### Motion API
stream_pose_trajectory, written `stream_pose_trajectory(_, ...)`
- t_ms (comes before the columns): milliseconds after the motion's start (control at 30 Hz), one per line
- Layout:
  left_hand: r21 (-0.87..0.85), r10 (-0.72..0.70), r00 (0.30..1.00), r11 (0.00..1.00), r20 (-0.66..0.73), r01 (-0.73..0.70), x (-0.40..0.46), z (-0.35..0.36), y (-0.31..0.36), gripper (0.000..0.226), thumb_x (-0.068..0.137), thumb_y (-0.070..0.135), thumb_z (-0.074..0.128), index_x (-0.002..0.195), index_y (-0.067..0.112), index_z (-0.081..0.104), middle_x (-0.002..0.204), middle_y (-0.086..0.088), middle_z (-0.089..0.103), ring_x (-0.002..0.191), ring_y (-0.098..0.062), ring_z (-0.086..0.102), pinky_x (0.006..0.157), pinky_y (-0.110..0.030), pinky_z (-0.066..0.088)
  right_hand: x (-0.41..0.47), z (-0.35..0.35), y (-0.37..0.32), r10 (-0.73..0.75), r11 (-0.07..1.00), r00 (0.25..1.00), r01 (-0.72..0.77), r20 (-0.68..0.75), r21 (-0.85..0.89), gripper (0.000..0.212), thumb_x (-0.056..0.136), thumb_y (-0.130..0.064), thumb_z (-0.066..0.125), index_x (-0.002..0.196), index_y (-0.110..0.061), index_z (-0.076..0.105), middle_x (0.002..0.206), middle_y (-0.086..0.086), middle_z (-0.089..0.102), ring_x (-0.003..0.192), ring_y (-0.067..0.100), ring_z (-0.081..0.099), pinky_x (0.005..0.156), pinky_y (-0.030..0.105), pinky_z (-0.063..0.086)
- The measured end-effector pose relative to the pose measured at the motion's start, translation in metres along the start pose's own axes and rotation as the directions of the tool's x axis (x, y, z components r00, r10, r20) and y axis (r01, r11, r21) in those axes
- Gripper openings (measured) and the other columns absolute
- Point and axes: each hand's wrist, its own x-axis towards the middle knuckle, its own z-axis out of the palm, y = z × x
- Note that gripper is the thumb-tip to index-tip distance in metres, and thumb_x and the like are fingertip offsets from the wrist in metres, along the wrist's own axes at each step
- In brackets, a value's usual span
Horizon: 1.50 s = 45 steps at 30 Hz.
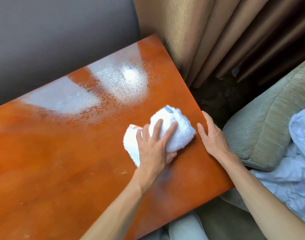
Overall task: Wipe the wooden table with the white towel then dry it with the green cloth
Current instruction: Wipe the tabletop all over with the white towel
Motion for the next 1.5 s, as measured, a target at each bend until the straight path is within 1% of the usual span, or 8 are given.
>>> stream_pose_trajectory(167,0.023,0.126,0.990,0.992,0.064,-0.127,-0.062,0.006,0.018,0.108,0.057,0.061,0.084,0.150,0.038,0.034,0.145,-0.009,0.040,0.112,-0.039,0.046,0.092,-0.056,0.041,-0.001,0.003,0.000,0.028,0.999,0.999,-0.030,-0.040,-0.028,0.051,0.105,-0.041,0.037,0.153,-0.023,0.031,0.139,0.007,0.059,0.118,0.031,0.062,0.094,0.045,0.052)
stream_pose_trajectory(367,-0.031,0.147,0.989,0.989,0.013,-0.146,-0.033,0.009,-0.002,0.098,0.067,0.078,0.070,0.150,0.037,0.037,0.140,-0.009,0.049,0.106,-0.037,0.050,0.089,-0.051,0.042,-0.001,0.004,0.000,0.029,0.997,0.997,-0.035,-0.076,-0.072,0.048,0.105,-0.042,0.037,0.149,-0.022,0.036,0.136,0.006,0.062,0.115,0.031,0.064,0.093,0.043,0.051)
stream_pose_trajectory(667,0.047,-0.214,0.977,0.976,0.015,0.214,0.118,-0.009,-0.047,0.093,0.067,0.077,0.053,0.151,0.040,0.032,0.148,-0.007,0.039,0.113,-0.039,0.048,0.088,-0.048,0.039,-0.004,0.000,0.004,0.029,0.999,0.999,-0.031,-0.044,-0.037,0.047,0.106,-0.045,0.036,0.148,-0.023,0.039,0.136,0.002,0.062,0.114,0.023,0.065,0.087,0.028,0.047)
stream_pose_trajectory(833,0.097,-0.321,0.947,0.943,0.002,0.320,0.130,-0.006,-0.028,0.092,0.069,0.063,0.075,0.148,0.043,0.032,0.150,-0.003,0.035,0.116,-0.041,0.046,0.096,-0.052,0.038,-0.002,0.002,0.004,0.028,1.000,0.999,-0.028,-0.035,-0.011,0.047,0.106,-0.047,0.035,0.146,-0.024,0.041,0.133,0.002,0.063,0.113,0.024,0.064,0.089,0.031,0.048)
stream_pose_trajectory(1000,0.045,-0.075,0.997,0.996,0.023,0.074,0.075,-0.001,0.000,0.099,0.059,0.062,0.079,0.147,0.038,0.041,0.144,-0.008,0.047,0.107,-0.041,0.050,0.090,-0.052,0.041,0.002,0.002,0.003,0.088,0.995,0.995,-0.086,-0.055,0.040,0.044,0.104,-0.052,0.034,0.141,-0.029,0.045,0.126,0.006,0.066,0.110,0.030,0.065,0.092,0.052,0.054)
stream_pose_trajectory(1167,0.022,0.082,0.996,0.996,0.041,-0.083,-0.020,0.007,0.028,0.107,0.054,0.064,0.084,0.148,0.034,0.042,0.140,-0.010,0.047,0.107,-0.038,0.048,0.089,-0.052,0.041,0.001,0.005,0.001,0.045,0.999,0.992,-0.047,-0.119,-0.012,0.046,0.103,-0.054,0.029,0.130,-0.024,0.051,0.118,0.007,0.069,0.100,0.030,0.067,0.085,0.052,0.056)
stream_pose_trajectory(1300,0.014,0.223,0.974,0.975,0.042,-0.224,-0.064,0.012,0.022,0.098,0.064,0.070,0.071,0.149,0.037,0.036,0.142,-0.007,0.042,0.109,-0.037,0.046,0.088,-0.050,0.039,0.002,0.006,-0.002,0.021,0.998,0.988,-0.028,-0.151,-0.049,0.040,0.106,-0.045,0.032,0.127,-0.020,0.055,0.115,0.005,0.070,0.094,0.025,0.068,0.083,0.045,0.058)
stream_pose_trajectory(1500,0.002,0.210,0.978,0.978,-0.015,-0.210,-0.037,0.015,0.001,0.103,0.060,0.076,0.074,0.148,0.038,0.037,0.138,-0.007,0.051,0.102,-0.036,0.051,0.084,-0.048,0.042,0.003,0.008,0.004,-0.003,0.997,0.984,-0.011,-0.178,-0.076,0.036,0.106,-0.042,0.036,0.122,-0.018,0.058,0.112,0.005,0.071,0.094,0.028,0.069,0.080,0.043,0.057)
